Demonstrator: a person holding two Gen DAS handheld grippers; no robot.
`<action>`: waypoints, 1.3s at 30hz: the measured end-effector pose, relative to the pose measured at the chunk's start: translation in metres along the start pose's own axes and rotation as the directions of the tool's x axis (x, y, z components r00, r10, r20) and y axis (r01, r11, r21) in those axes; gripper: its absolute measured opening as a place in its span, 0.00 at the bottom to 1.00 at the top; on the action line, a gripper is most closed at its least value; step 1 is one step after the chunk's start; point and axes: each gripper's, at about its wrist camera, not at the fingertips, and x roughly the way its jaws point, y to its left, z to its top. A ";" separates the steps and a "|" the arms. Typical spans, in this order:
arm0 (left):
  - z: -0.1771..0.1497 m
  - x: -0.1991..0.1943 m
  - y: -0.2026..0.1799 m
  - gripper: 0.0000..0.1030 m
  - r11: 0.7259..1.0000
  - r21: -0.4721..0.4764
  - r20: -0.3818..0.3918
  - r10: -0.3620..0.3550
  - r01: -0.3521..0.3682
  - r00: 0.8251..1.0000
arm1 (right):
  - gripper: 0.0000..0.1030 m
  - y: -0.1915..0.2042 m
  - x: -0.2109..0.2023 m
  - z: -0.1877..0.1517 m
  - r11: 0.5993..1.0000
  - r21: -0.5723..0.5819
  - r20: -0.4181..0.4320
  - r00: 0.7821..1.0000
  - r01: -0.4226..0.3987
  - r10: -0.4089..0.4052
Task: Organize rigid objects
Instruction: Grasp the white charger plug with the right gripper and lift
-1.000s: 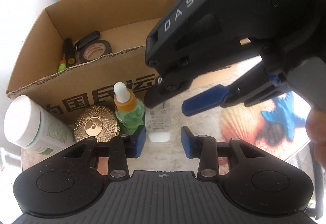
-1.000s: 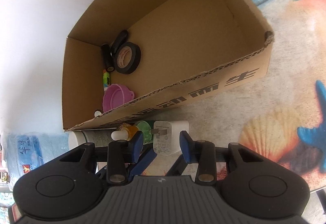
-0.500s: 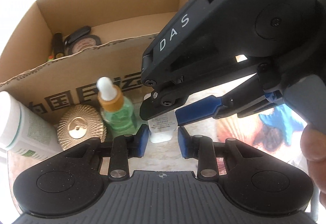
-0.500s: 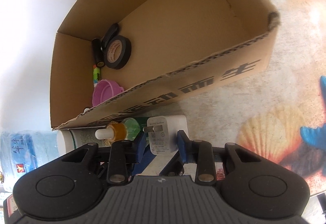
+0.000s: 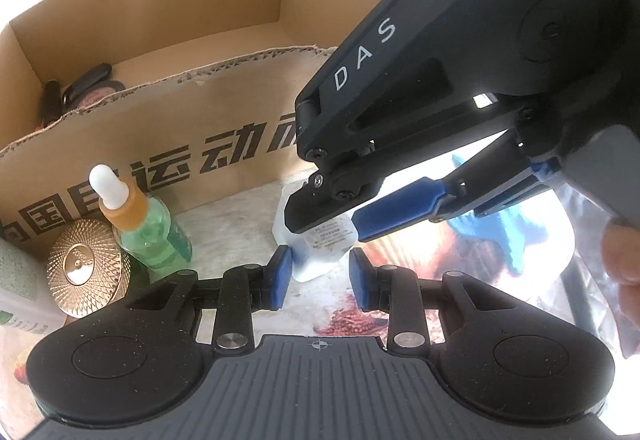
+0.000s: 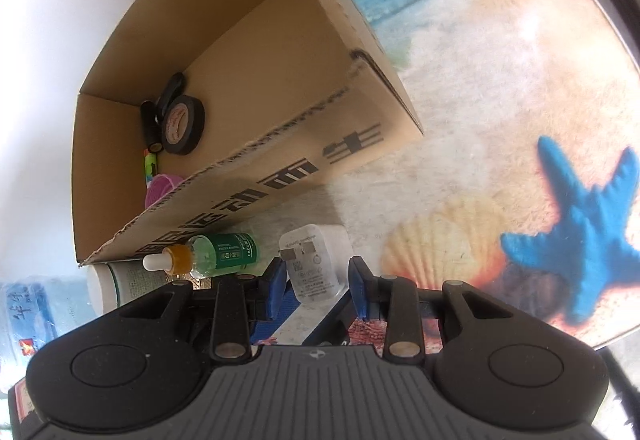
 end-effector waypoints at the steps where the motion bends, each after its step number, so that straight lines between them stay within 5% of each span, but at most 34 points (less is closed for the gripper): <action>1: 0.001 0.002 0.001 0.30 1.000 -0.005 -0.004 0.001 -0.001 1.000 | 0.37 0.002 0.001 0.000 1.000 -0.010 -0.002 1.000 0.007 -0.007; 39: -0.010 -0.021 -0.023 0.30 0.999 0.049 0.013 -0.020 0.019 1.000 | 0.38 0.013 0.010 0.000 0.998 0.027 0.040 0.997 0.064 -0.065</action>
